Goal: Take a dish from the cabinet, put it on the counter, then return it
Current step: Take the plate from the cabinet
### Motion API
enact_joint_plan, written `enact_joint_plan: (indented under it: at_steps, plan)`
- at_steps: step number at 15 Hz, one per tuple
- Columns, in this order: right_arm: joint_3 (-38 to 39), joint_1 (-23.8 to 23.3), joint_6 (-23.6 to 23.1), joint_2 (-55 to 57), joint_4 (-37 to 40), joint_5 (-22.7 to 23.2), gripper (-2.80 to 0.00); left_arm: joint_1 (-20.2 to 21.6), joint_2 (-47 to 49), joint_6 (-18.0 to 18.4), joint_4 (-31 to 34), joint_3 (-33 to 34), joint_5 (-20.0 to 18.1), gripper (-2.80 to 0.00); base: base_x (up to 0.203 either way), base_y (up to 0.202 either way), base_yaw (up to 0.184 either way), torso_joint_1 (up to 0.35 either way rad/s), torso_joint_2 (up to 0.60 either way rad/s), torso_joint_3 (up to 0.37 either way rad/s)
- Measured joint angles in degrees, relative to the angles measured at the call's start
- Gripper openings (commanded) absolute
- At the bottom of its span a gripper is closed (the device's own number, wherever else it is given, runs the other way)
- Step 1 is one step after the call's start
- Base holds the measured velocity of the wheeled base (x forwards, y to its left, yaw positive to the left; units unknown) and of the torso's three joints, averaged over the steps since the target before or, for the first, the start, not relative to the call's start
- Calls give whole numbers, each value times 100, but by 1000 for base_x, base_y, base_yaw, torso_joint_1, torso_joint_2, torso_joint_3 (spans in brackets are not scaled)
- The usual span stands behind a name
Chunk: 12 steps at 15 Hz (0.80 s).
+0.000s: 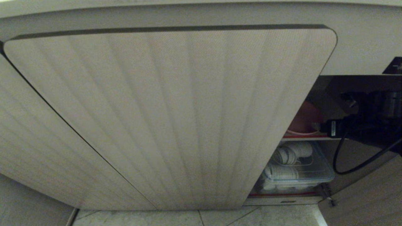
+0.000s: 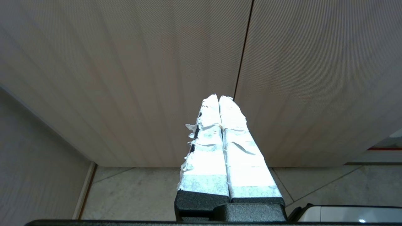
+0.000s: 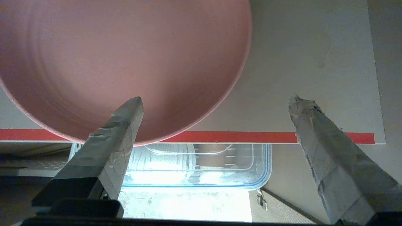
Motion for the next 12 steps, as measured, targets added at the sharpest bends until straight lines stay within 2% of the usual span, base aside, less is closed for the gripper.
enact_joint_plan:
  at_steps: [9, 12]
  plan:
    - [-50, 2, 6, 89, 149, 18, 0, 0, 0, -2, 0, 0, 1, -280, 0, 0, 0, 0, 0, 0]
    - [-202, 2, 140, 128, 305, 18, 0, 0, 0, -2, 0, 0, 2, -280, 0, 0, 0, 0, 0, 0]
